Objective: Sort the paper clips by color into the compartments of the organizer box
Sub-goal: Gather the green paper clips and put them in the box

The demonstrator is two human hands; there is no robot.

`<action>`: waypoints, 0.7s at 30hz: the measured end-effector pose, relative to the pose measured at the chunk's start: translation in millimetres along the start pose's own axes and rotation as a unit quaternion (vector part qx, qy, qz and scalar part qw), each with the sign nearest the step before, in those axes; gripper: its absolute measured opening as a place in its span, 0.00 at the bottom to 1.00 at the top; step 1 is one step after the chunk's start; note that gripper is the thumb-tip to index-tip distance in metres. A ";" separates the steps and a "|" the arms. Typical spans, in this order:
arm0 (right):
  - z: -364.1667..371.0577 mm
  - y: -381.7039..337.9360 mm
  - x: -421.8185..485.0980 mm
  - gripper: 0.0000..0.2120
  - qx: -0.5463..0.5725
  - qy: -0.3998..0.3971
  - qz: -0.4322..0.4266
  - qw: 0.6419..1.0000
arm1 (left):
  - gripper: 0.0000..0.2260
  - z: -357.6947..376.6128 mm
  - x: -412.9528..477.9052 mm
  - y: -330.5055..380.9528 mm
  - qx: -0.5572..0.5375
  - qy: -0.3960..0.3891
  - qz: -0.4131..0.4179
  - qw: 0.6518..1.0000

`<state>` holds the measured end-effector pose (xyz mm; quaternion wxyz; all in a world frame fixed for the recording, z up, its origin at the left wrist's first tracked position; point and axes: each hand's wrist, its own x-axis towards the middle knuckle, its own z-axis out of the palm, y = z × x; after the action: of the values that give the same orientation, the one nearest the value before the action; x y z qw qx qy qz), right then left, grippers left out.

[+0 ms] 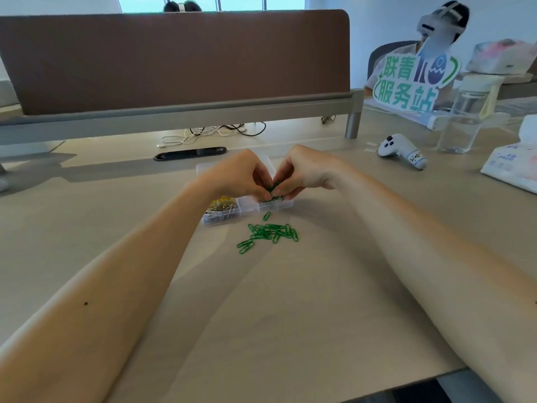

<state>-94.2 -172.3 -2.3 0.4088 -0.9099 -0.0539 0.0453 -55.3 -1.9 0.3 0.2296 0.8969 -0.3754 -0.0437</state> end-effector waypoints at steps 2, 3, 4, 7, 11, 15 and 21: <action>1.8 0.1 -1.0 0.08 0.004 0.010 -0.007 1.000 | 0.09 -0.3 0.4 0.0 0.001 -0.002 0.002 1.000; 2.5 0.4 -1.4 0.08 0.005 0.012 -0.008 1.000 | 0.09 -0.7 0.7 -0.4 0.000 -0.002 0.004 1.000; 2.9 0.8 -1.5 0.08 0.005 0.013 -0.008 1.000 | 0.09 -1.6 1.1 -1.0 -0.003 -0.002 0.005 1.000; 2.6 1.8 -2.2 0.09 0.003 0.017 -0.001 1.000 | 0.08 -4.2 0.7 -2.4 -0.007 0.000 0.007 1.000; 1.0 3.3 -4.6 0.08 0.005 0.034 -0.003 0.999 | 0.08 -5.0 0.0 -5.0 -0.016 0.007 0.008 1.000; -2.4 0.0 -11.2 0.07 0.013 0.071 -0.021 0.997 | 0.08 -14.2 -4.2 -4.3 -0.015 0.009 0.013 1.000; -3.1 4.1 -35.4 0.04 -0.033 0.057 -0.026 0.997 | 0.14 -23.9 -30.5 2.2 0.054 -0.098 0.017 0.994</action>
<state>-128.6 -182.1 -2.0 0.3816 -0.9224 -0.0559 -0.0196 -72.6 27.0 19.7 0.1434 0.8930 -0.4131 -0.1068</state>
